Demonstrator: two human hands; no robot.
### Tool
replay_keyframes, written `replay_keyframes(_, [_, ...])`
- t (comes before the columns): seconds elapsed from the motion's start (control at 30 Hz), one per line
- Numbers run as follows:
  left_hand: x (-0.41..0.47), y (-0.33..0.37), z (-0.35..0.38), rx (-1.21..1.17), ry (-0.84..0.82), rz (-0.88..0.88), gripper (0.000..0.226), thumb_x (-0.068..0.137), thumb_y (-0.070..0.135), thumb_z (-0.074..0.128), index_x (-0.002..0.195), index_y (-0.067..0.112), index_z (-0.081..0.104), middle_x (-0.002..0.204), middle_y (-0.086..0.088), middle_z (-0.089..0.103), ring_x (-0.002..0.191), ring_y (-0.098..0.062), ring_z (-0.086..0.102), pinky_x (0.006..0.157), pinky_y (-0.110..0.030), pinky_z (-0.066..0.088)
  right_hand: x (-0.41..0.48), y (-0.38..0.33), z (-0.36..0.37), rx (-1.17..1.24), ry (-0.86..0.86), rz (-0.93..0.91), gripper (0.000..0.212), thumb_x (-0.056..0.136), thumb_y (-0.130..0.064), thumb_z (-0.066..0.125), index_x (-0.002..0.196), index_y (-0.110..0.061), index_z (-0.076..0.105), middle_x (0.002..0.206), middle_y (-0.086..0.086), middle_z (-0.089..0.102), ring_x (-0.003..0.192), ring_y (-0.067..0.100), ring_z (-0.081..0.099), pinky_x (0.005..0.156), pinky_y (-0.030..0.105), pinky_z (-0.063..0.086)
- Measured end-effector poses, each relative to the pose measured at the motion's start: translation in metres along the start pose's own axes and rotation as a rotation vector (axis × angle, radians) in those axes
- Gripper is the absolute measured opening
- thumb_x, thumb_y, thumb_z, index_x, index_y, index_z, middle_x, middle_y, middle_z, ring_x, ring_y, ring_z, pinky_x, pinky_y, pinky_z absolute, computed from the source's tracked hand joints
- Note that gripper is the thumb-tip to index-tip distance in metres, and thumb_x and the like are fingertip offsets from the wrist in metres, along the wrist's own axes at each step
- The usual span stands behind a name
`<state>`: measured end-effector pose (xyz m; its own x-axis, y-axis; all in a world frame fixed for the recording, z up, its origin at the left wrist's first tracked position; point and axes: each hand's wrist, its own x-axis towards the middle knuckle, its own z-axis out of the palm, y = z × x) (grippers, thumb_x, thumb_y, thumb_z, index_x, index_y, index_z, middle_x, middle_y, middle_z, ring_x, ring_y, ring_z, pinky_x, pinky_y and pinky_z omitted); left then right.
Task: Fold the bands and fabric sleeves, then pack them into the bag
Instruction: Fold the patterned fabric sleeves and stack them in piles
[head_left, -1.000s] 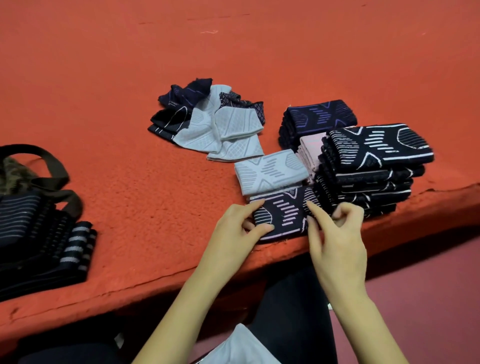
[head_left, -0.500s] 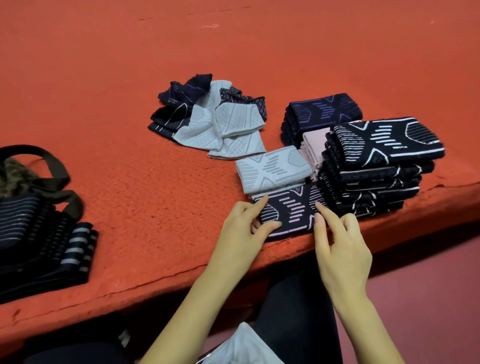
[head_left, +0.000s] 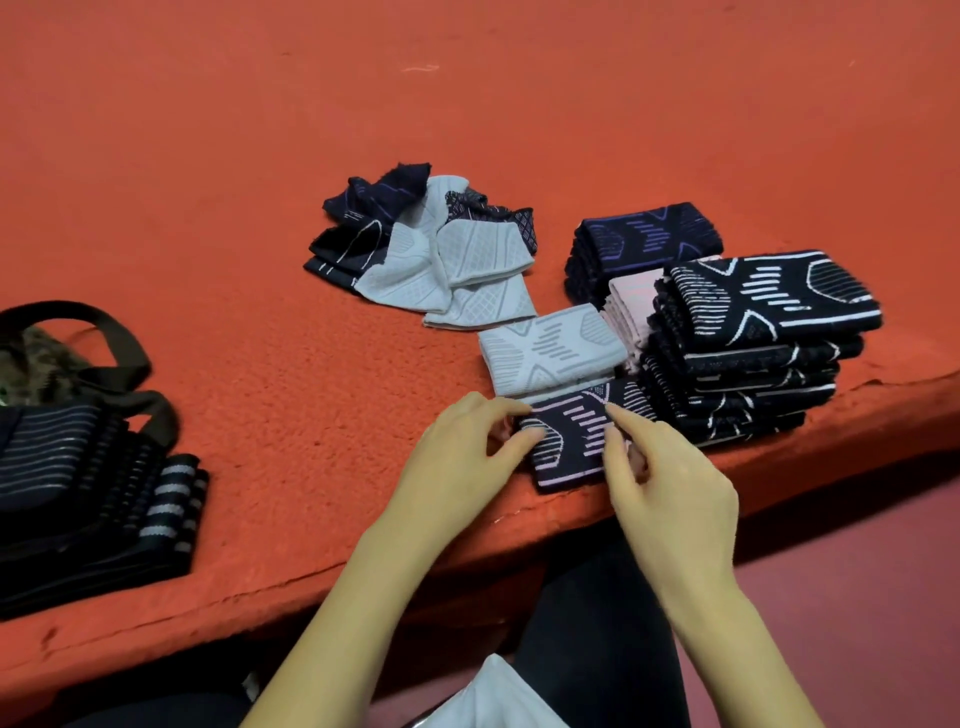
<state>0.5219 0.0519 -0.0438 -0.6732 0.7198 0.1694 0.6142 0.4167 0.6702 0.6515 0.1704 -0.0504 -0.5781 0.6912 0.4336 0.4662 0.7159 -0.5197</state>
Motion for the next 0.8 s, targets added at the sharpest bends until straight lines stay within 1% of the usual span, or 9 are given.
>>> replay_keyframes(0.07, [0.015,-0.007,-0.018,0.039,0.036,-0.003,0.026,0.09,0.038,0.058,0.11,0.025,0.066,0.089,0.006,0.058,0.078,-0.008,0.048,0.082,-0.027,0.04,0.015,-0.026,0.006,0.048,0.002,-0.169,0.033,0.087,-0.033,0.046,0.106,-0.021,0.069,0.078,-0.003,0.063,0.073,0.023,0.064,0.058,0.033,0.051])
replay_keyframes(0.17, [0.046,-0.023,-0.046,0.102,0.125,-0.062,0.024,0.091,0.033,0.056,0.111,0.022,0.065,0.094,0.002,0.062,0.083,-0.015,0.053,0.079,-0.029,0.039,0.053,-0.065,0.028,0.102,-0.046,-0.32,0.031,0.087,-0.03,0.047,0.104,-0.015,0.068,0.083,0.007,0.06,0.081,0.03,0.061,0.062,0.036,0.049])
replay_keyframes(0.3, [0.087,-0.051,-0.072,0.168,0.232,-0.181,0.027,0.092,0.029,0.053,0.114,0.018,0.064,0.102,-0.002,0.065,0.095,-0.022,0.059,0.078,-0.03,0.04,0.114,-0.106,0.073,0.123,-0.33,-0.282,0.034,0.093,-0.023,0.05,0.123,-0.012,0.058,0.111,0.012,0.055,0.109,0.029,0.051,0.087,0.037,0.039])
replay_keyframes(0.43, [0.122,-0.08,-0.081,0.207,0.254,-0.264,0.032,0.092,0.025,0.051,0.12,0.014,0.059,0.113,-0.011,0.06,0.104,-0.029,0.055,0.085,-0.035,0.042,0.159,-0.128,0.117,0.09,-0.494,-0.217,0.041,0.092,-0.016,0.047,0.133,-0.009,0.049,0.126,0.016,0.05,0.118,0.031,0.047,0.091,0.034,0.036])
replay_keyframes(0.53, [0.144,-0.098,-0.088,0.2,0.309,-0.326,0.036,0.092,0.023,0.051,0.126,0.012,0.055,0.123,-0.016,0.051,0.111,-0.033,0.051,0.093,-0.039,0.041,0.174,-0.14,0.142,0.183,-0.551,-0.176,0.043,0.093,-0.01,0.043,0.135,-0.009,0.048,0.131,0.016,0.052,0.119,0.029,0.05,0.094,0.032,0.037])
replay_keyframes(0.6, [0.159,-0.113,-0.098,0.14,0.377,-0.358,0.037,0.091,0.022,0.053,0.127,0.011,0.053,0.123,-0.016,0.049,0.112,-0.034,0.049,0.096,-0.04,0.039,0.181,-0.149,0.153,0.325,-0.572,-0.157,0.043,0.093,-0.007,0.04,0.136,-0.009,0.048,0.13,0.014,0.055,0.116,0.025,0.052,0.09,0.026,0.037])
replay_keyframes(0.63, [0.167,-0.121,-0.104,0.11,0.42,-0.375,0.037,0.092,0.022,0.053,0.126,0.01,0.053,0.122,-0.017,0.05,0.112,-0.033,0.049,0.097,-0.039,0.039,0.186,-0.154,0.158,0.407,-0.583,-0.136,0.043,0.093,-0.006,0.039,0.136,-0.01,0.048,0.127,0.013,0.057,0.11,0.021,0.055,0.082,0.02,0.037])
replay_keyframes(0.73, [0.186,-0.141,-0.118,0.059,0.508,-0.38,0.035,0.093,0.022,0.054,0.125,0.006,0.053,0.122,-0.016,0.053,0.112,-0.03,0.052,0.094,-0.033,0.036,0.208,-0.163,0.179,0.595,-0.563,-0.062,0.043,0.095,-0.007,0.037,0.136,-0.014,0.048,0.123,0.008,0.06,0.077,0.005,0.053,0.059,0.006,0.036])
replay_keyframes(0.8, [0.198,-0.151,-0.12,0.052,0.49,-0.355,0.036,0.094,0.022,0.054,0.125,0.005,0.053,0.124,-0.015,0.053,0.115,-0.026,0.051,0.093,-0.027,0.034,0.221,-0.167,0.197,0.612,-0.555,-0.03,0.044,0.095,-0.006,0.036,0.138,-0.015,0.045,0.129,0.005,0.055,0.081,0.005,0.054,0.06,0.0,0.038])
